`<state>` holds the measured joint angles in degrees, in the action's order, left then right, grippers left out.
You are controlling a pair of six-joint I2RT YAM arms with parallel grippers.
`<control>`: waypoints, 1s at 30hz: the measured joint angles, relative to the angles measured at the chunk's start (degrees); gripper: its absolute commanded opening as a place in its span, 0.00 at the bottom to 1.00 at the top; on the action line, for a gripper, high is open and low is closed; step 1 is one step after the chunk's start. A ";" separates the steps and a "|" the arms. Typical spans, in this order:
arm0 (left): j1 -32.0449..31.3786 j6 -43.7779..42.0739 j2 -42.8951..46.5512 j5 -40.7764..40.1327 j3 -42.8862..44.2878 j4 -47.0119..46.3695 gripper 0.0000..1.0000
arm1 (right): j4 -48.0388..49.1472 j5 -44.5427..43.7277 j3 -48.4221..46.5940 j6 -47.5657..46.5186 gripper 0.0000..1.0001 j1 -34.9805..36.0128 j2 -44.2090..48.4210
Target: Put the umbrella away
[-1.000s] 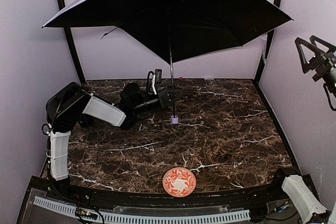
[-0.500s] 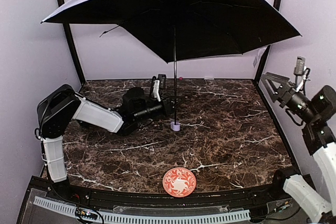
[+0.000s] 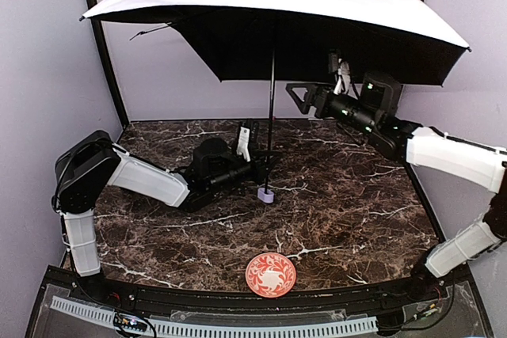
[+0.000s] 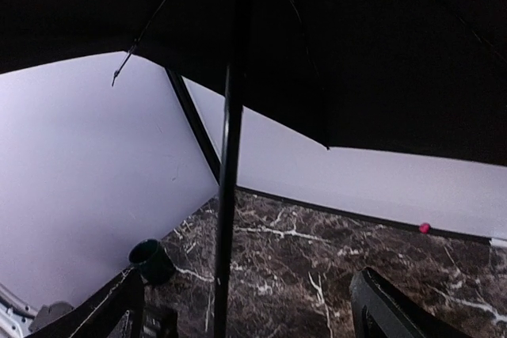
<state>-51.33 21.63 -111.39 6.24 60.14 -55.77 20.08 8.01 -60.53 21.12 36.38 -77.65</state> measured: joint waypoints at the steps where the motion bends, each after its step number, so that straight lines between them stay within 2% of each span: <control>1: -0.11 -0.20 0.00 -0.61 0.00 0.24 0.00 | 0.70 -0.48 -2.40 0.20 0.91 0.44 -2.40; 6: -0.96 -1.95 0.00 -2.73 0.00 0.85 0.00 | 2.95 -1.09 -13.05 0.39 0.92 1.44 -12.02; 8: -1.16 -3.30 0.00 -3.15 0.02 1.51 0.00 | 2.67 -1.27 -16.20 0.02 0.89 1.53 -14.60; 10: -1.36 -4.92 0.00 -3.08 0.17 2.80 0.00 | 1.07 -1.25 -20.20 -1.01 0.74 1.53 -17.35; 12: -1.36 -6.16 0.00 -2.84 0.11 3.58 0.00 | -0.48 -1.64 -23.47 -2.27 0.49 1.51 -19.34; 13: -1.38 -6.62 0.04 -2.82 -0.13 3.69 0.00 | -0.90 -1.86 -24.39 -2.84 0.41 1.51 -19.98; 19: -1.84 -9.01 2.40 -2.67 -3.21 5.62 0.00 | -2.67 -1.66 -24.63 -3.17 0.04 1.38 -20.17; 22: -1.97 -9.81 2.99 -2.64 -3.87 6.29 0.00 | -2.19 0.94 -24.68 3.45 0.01 1.77 -20.09; 28: -3.17 -10.05 6.45 -3.67 -6.05 6.32 0.00 | -1.88 4.46 -24.74 5.84 0.00 1.68 -18.84; 29: -3.30 -10.05 6.58 -3.72 -6.12 6.23 0.06 | -1.84 5.01 -24.74 5.81 0.00 1.73 -18.62; 30: -3.37 -10.10 6.62 -3.56 -6.12 6.05 0.19 | -1.84 5.60 -24.74 5.77 0.00 1.73 -18.43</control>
<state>-54.70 11.53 -104.77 2.68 54.02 -49.71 18.24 13.61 -85.27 26.89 38.11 -96.07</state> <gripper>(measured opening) 0.049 0.074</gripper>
